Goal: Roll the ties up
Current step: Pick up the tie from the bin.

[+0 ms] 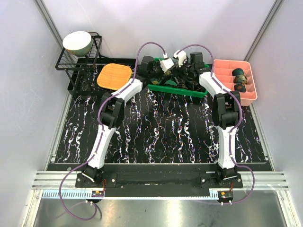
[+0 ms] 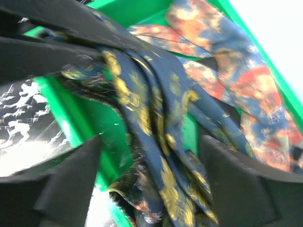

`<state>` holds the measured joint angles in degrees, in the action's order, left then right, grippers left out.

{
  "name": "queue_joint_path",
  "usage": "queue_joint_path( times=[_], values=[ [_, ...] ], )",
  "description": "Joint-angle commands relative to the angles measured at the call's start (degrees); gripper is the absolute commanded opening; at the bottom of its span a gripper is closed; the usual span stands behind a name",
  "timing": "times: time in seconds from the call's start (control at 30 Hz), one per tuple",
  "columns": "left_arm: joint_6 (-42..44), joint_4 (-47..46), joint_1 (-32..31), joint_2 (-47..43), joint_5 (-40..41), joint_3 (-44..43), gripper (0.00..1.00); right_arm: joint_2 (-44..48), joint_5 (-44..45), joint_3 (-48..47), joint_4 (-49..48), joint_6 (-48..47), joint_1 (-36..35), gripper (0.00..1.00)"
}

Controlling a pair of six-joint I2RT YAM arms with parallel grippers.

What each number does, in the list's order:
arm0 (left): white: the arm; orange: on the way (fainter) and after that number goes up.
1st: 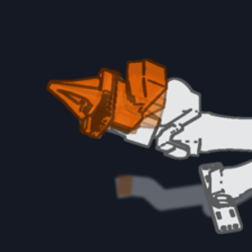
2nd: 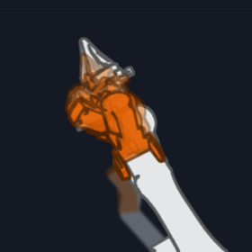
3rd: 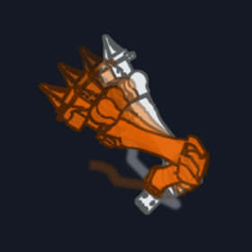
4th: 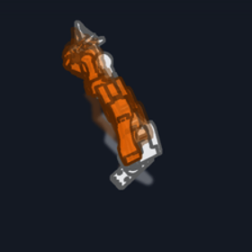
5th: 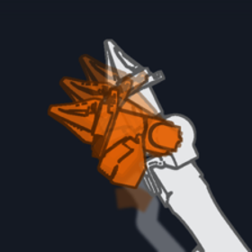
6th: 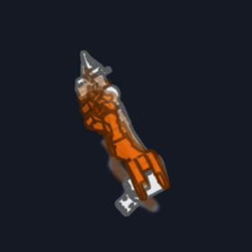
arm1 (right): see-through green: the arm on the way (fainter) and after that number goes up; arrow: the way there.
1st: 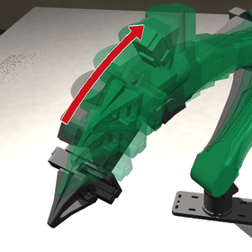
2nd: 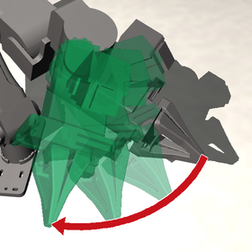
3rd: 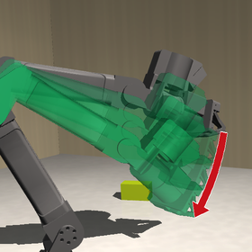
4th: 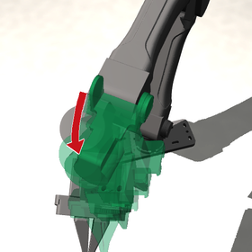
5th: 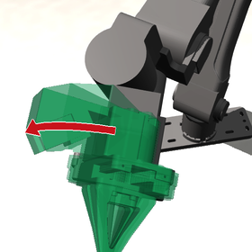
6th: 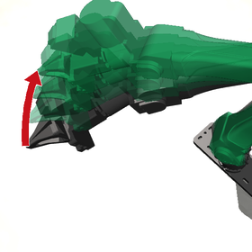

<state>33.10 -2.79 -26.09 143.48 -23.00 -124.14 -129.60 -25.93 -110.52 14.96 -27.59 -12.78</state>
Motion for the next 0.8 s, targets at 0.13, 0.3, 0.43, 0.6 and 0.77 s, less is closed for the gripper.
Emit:
queue_joint_path(
  times=[0.13,0.3,0.43,0.6,0.77],
  values=[
    [-1.11,-3.55,0.07,-11.97,2.97,-0.76,0.00,4.61,1.60,-4.08,-1.96,5.88,6.00,1.00],
    [-0.76,0.50,-0.46,-18.05,6.82,-0.49,0.00,11.02,-2.71,-2.95,-1.08,4.84,7.68,1.00],
    [-0.85,2.34,-0.98,-21.57,11.83,-2.42,0.00,14.20,1.05,0.03,0.06,2.28,8.11,1.00],
    [-2.34,7.79,-1.68,-30.24,10.18,0.37,0.00,17.09,0.72,0.04,3.58,4.48,10.05,1.00],
    [-5.05,16.29,-4.93,-39.40,5.27,5.39,0.00,21.92,-2.36,1.62,9.20,5.09,10.75,1.00]
  ],
)
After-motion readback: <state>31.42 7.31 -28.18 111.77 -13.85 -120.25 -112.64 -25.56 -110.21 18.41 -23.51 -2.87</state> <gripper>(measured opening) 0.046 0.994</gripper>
